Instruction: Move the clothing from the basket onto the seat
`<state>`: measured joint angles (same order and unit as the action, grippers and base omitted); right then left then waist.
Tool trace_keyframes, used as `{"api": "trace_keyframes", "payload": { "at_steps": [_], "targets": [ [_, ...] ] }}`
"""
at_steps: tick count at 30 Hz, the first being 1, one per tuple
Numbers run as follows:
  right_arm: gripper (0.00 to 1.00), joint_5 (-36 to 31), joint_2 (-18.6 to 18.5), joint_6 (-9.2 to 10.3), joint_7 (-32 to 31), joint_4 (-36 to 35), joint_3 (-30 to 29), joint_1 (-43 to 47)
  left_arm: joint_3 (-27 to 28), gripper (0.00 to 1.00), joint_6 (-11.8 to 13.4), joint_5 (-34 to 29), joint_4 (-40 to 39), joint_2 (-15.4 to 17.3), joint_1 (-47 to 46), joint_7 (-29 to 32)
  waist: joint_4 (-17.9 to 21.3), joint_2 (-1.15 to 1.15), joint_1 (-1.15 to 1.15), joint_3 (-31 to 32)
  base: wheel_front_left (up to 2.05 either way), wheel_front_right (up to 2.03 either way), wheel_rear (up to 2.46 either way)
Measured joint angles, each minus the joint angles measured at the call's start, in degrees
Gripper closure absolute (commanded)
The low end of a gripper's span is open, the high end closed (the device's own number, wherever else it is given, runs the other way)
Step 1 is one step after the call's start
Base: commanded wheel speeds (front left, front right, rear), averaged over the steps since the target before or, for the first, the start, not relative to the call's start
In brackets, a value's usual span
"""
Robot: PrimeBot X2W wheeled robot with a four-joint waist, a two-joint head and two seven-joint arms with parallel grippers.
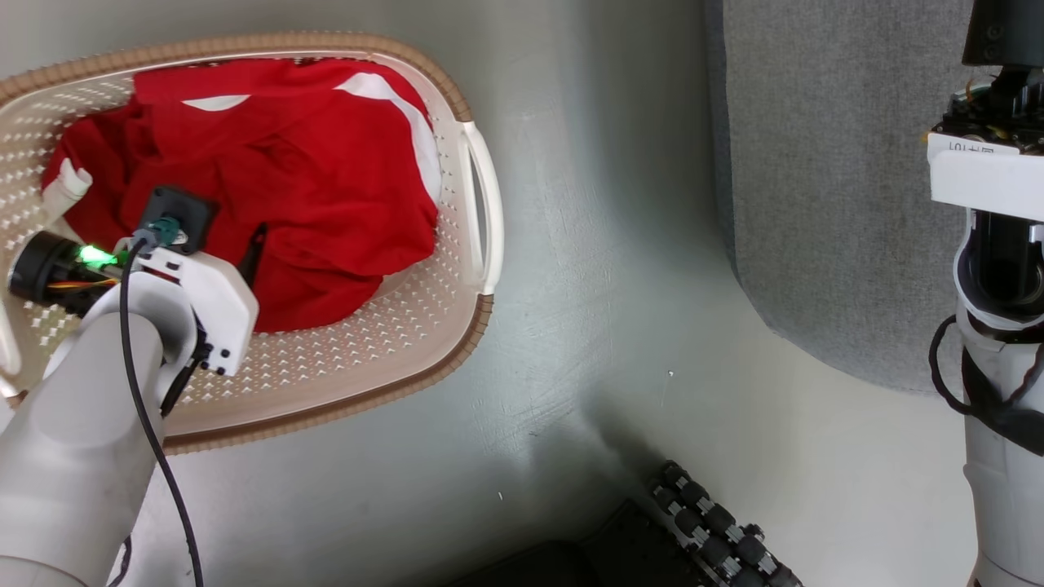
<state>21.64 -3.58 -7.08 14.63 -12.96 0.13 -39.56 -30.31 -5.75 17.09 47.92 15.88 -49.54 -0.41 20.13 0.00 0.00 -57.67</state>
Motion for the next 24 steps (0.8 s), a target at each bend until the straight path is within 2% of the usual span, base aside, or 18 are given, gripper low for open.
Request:
{"api": "trace_keyframes", "payload": {
  "at_steps": [12,15,19,24],
  "targets": [
    [0.00,0.3,0.4,0.00,0.0,0.0,0.8,-0.9,-3.1,0.00,1.5,-4.3,3.7,0.8,-3.2,1.6,2.2,0.00,0.00,-2.0,0.00,0.00,0.00],
    [0.00,0.3,0.5,0.00,0.0,0.0,0.9,-1.1,-4.8,0.00,1.7,-6.9,4.7,1.3,-4.0,2.2,2.6,0.00,0.00,-2.3,0.00,0.00,0.00],
    [0.00,0.3,0.5,0.00,0.0,0.0,1.0,-1.9,-7.6,0.00,3.1,-10.7,6.3,2.2,-5.3,3.7,3.1,0.00,0.00,-2.5,0.00,0.00,0.00],
    [0.00,0.5,0.6,0.00,0.0,0.1,1.1,-2.0,-9.1,0.00,3.3,-12.4,7.3,2.2,-6.6,3.7,3.5,0.00,0.00,-2.6,0.00,0.00,0.00]
  ]
}}
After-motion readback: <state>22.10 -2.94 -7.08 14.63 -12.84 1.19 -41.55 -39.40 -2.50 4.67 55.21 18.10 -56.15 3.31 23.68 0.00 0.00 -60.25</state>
